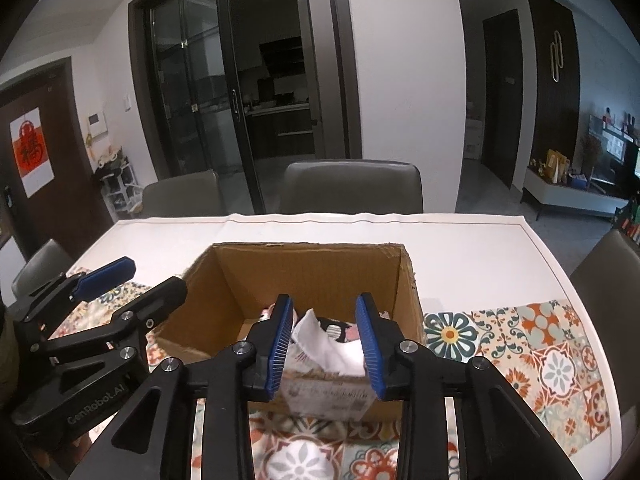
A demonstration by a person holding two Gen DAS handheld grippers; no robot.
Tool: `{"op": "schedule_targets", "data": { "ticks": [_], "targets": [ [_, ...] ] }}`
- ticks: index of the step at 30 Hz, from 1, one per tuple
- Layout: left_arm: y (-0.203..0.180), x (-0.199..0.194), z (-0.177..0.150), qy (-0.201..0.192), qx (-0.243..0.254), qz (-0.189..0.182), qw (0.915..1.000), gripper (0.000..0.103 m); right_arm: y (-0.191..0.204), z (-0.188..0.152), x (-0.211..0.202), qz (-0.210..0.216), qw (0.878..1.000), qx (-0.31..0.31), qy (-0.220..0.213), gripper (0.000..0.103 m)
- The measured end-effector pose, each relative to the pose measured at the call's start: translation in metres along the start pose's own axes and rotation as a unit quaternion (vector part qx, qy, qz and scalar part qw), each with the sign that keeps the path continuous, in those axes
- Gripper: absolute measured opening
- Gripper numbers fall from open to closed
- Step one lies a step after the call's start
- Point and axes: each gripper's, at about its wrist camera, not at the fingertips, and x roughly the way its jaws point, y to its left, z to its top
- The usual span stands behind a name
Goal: Organize soft objects
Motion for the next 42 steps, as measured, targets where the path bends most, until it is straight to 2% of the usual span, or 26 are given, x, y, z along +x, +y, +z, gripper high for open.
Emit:
{"op": "schedule_targets", "data": {
  "ticks": [4,7,9,11,17,26,29,36,38,42],
  "targets": [
    [0.005,-0.021,-0.003,0.002,-0.015,0.007,0.9999,0.065,0.006,-0.005,-0.02,-0.005,1.0,0.005,-0.011,0.043],
    [0.007,-0.035,-0.006,-0.004,-0.011,0.008,0.9999,0.071,0.009,-0.007,-0.035,-0.009,1.0,0.008,-0.019,0.044],
    [0.008,-0.046,-0.009,-0.009,-0.005,0.009,0.9999,0.071,0.013,-0.01,-0.046,-0.012,1.0,0.011,-0.025,0.044],
    [0.009,-0.055,-0.012,-0.012,0.0,0.013,0.9998,0.072,0.016,-0.013,-0.055,-0.017,0.999,0.014,-0.03,0.049],
    [0.014,-0.088,-0.023,-0.033,0.011,0.026,0.999,0.074,0.025,-0.024,-0.081,-0.031,0.998,0.029,-0.04,0.05],
    [0.017,-0.125,-0.039,-0.041,0.018,0.013,0.9989,0.076,0.038,-0.043,-0.119,-0.046,0.997,0.035,-0.053,0.051],
    [0.014,-0.135,-0.044,-0.044,0.016,0.015,0.9988,0.077,0.041,-0.049,-0.13,-0.047,0.997,0.031,-0.056,0.056],
    [-0.002,-0.164,-0.054,-0.054,0.01,0.031,0.998,0.08,0.038,-0.059,-0.157,-0.046,0.997,0.019,-0.064,0.057],
    [-0.008,-0.173,-0.057,-0.058,0.007,0.034,0.9977,0.081,0.034,-0.062,-0.166,-0.045,0.997,0.018,-0.065,0.061],
    [-0.018,-0.193,-0.066,-0.064,0.001,0.042,0.9971,0.081,0.027,-0.069,-0.185,-0.042,0.996,0.018,-0.07,0.062]
  ]
}}
